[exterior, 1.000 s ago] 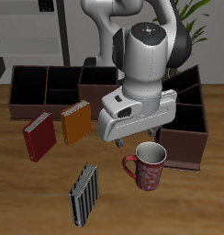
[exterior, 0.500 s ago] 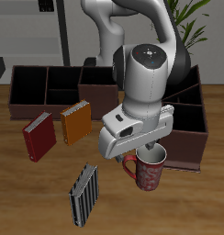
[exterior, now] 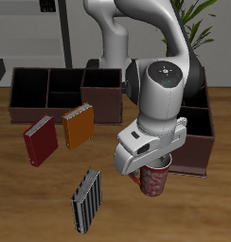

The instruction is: Place the red mug into the left desk caddy's left compartment and place the red book into the left desk caddy's back compartment and place the orange book into the back desk caddy's front compartment

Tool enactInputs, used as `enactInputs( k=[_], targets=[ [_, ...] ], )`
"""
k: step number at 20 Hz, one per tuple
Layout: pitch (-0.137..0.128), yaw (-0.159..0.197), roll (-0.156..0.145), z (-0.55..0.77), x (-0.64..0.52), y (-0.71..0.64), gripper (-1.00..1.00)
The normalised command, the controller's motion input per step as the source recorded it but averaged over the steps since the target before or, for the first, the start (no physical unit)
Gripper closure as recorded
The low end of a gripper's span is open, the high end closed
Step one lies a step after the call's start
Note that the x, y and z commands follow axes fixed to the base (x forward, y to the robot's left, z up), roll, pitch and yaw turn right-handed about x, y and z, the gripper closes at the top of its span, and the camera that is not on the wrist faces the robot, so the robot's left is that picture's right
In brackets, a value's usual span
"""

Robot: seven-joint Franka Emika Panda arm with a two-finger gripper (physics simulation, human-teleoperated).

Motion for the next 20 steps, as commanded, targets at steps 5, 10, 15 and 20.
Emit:
enactInputs(
  k=[5, 10, 15, 20],
  targets=[
    [0.010, 0.094, -0.027, -0.21, 0.04, 0.00, -1.00],
    [0.044, 0.056, -0.014, -0.25, -0.07, -0.01, -1.00],
    [0.054, 0.077, -0.022, -0.22, -0.08, 0.02, -1.00],
    [0.021, 0.056, 0.060, -0.22, -0.20, 0.20, -1.00]
  ],
)
